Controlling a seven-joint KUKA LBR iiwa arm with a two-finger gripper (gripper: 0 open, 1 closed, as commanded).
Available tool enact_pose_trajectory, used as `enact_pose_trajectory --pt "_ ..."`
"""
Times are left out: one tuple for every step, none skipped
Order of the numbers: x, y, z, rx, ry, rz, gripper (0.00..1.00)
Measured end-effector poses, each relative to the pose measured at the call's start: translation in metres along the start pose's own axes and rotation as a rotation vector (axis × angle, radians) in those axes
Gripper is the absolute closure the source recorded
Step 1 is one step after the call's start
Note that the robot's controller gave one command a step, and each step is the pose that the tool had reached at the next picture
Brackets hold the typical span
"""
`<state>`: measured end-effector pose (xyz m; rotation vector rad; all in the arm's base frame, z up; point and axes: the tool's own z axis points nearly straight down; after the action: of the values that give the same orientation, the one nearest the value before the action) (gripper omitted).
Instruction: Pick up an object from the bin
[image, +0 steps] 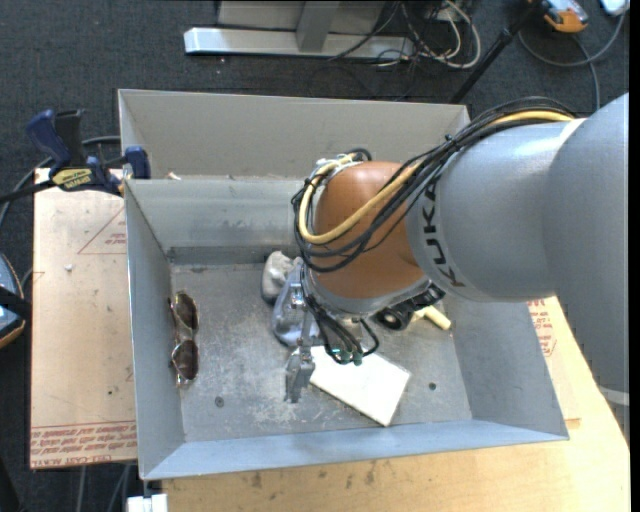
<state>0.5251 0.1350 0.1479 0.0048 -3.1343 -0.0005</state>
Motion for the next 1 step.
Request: enact_pose_trajectory --pt "-0.0020 -0.0005 -0.0038 -0.001 -0.007 0.003 0.00"
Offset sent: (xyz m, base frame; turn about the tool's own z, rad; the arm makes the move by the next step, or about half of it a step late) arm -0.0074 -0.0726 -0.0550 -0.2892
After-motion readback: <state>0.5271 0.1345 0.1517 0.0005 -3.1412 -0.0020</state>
